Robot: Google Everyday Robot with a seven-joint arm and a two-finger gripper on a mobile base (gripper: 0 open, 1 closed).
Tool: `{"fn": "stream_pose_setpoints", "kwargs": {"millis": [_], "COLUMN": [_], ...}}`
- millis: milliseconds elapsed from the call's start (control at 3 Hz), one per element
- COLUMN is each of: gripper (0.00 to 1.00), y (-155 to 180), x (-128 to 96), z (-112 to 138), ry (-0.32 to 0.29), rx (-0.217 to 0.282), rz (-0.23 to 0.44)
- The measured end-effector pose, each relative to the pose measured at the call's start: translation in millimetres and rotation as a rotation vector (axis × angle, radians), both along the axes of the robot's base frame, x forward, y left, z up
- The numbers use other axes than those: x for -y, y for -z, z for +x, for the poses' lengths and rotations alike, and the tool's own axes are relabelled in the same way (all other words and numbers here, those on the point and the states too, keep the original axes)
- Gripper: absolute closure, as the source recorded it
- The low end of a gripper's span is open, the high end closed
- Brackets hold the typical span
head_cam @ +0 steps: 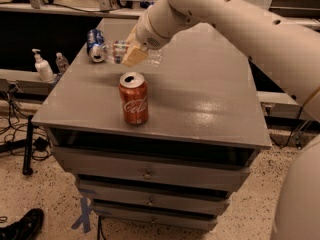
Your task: Move water bottle near pepsi can
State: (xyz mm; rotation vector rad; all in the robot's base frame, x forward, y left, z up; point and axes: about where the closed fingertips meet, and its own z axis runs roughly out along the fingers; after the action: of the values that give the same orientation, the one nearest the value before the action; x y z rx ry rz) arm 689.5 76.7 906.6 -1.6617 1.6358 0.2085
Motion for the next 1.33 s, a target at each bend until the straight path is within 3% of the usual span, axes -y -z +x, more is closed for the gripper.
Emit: {"fn": "stream_pose_setpoints", "kwargs": {"millis": [667,1000,1333], "gripper": [1.00,1.00,1.00], "y": [18.0,31.6,41.5], "x": [-46.9,-61.5,-70.0], "z": [1.1,6.4,16.7], "ry": [-0.205,-0.287,-0.331], "rx": [0.058,0.095,0.121], "rz": [-0.025,-0.077,-0.118]}}
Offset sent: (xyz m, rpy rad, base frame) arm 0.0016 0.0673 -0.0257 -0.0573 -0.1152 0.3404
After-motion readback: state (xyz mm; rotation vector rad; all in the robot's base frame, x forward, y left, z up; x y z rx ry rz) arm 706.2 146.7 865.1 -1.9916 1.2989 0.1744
